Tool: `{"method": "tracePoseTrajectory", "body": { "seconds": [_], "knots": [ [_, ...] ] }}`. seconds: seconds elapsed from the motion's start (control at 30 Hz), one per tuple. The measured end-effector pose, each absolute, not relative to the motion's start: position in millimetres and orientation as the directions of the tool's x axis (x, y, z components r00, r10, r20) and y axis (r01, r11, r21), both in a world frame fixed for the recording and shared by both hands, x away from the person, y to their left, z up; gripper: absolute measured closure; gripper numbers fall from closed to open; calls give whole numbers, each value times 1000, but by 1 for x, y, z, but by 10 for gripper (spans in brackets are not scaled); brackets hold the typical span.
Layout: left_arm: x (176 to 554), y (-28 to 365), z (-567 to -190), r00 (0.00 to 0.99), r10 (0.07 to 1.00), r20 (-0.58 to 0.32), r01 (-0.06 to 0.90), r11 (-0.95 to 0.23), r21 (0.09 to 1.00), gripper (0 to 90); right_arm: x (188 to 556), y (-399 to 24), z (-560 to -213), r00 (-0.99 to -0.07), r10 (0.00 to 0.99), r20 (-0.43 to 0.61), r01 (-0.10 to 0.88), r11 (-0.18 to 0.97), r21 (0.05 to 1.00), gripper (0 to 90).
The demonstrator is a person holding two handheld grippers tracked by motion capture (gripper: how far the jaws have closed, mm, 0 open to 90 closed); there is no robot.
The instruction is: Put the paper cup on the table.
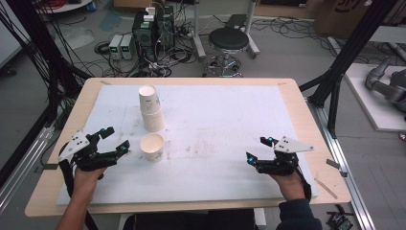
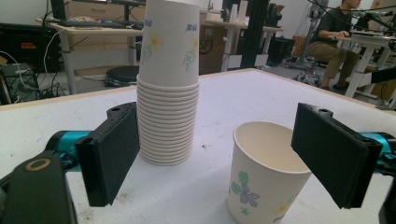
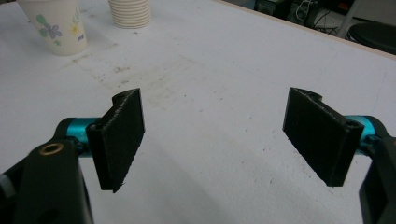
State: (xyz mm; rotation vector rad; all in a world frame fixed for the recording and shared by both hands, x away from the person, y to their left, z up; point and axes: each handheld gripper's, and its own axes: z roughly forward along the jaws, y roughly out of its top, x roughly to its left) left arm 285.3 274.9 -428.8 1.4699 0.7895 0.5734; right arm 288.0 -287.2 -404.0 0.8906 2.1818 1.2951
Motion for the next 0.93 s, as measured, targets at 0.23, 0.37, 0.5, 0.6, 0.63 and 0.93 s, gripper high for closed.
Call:
{"method": "tracePoseTrajectory", "body": {
  "seconds": [0.23, 0.37, 0.5, 0.6, 0.63, 0.93],
  "knots": [
    [283, 273, -428, 636, 765, -101, 118, 33, 992, 161, 285, -284, -401, -690, 722, -49, 300, 347, 889, 210],
    [283, 274, -428, 635, 766, -101, 118, 33, 992, 161, 285, -284, -401, -692, 720, -47, 299, 345, 890, 210],
    [283, 273, -428, 636, 765, -101, 120, 32, 992, 162, 286, -285, -401, -692, 721, -51, 293, 344, 892, 211],
    [283, 273, -428, 636, 765, -101, 120, 32, 992, 163, 286, -286, -401, -691, 721, -49, 295, 343, 892, 210],
    [283, 274, -428, 634, 767, -100, 119, 30, 992, 163, 286, -286, -401, -691, 721, -50, 294, 343, 892, 210],
    [284, 274, -428, 631, 769, -103, 122, 33, 992, 164, 286, -286, -401, -692, 720, -54, 290, 346, 892, 211]
  ]
}}
